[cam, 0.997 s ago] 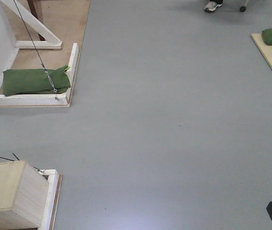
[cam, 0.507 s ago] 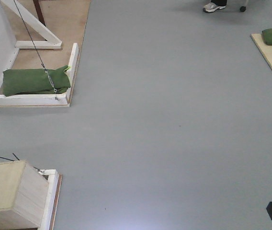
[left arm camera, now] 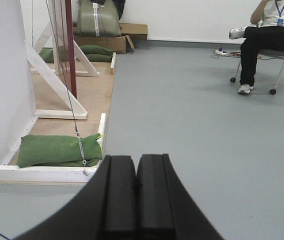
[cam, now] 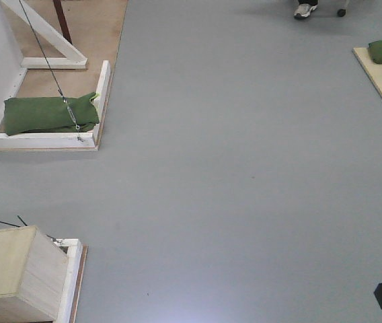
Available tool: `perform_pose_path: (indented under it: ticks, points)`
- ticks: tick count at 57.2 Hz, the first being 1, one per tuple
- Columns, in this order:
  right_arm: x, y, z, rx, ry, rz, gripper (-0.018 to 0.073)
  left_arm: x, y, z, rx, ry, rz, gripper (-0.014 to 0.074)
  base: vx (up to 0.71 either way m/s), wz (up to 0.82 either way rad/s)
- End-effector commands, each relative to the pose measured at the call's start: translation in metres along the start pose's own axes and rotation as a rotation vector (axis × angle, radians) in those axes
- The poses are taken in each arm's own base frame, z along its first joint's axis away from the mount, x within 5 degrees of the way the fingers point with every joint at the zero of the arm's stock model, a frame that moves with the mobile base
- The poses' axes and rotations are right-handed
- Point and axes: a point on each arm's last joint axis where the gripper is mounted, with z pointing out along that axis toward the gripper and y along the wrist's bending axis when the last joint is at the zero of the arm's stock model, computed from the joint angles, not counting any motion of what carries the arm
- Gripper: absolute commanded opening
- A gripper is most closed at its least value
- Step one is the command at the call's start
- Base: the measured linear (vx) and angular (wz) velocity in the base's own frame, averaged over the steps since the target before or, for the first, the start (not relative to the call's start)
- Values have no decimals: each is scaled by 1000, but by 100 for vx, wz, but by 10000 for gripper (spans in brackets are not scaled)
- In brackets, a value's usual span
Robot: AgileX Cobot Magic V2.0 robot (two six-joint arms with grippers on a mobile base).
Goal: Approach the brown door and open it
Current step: 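Drive the base forward along the wooden platform toward the brown door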
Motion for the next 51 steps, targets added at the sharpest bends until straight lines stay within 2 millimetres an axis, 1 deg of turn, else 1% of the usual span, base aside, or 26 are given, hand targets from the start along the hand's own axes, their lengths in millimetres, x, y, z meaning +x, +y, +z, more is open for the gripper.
perform_pose_path:
  ticks: [1,26,51]
  points:
    - [-7,0,-1,7,-92,-12,0,-15,-2,-3,17,-112,-5,-3,3,0]
    - [-7,0,-1,7,-92,-12,0,-15,-2,-3,17,-112,-5,-3,8,1]
    - [-7,0,-1,7,-92,-12,0,-15,-2,-3,17,-112,-5,-3,24,5]
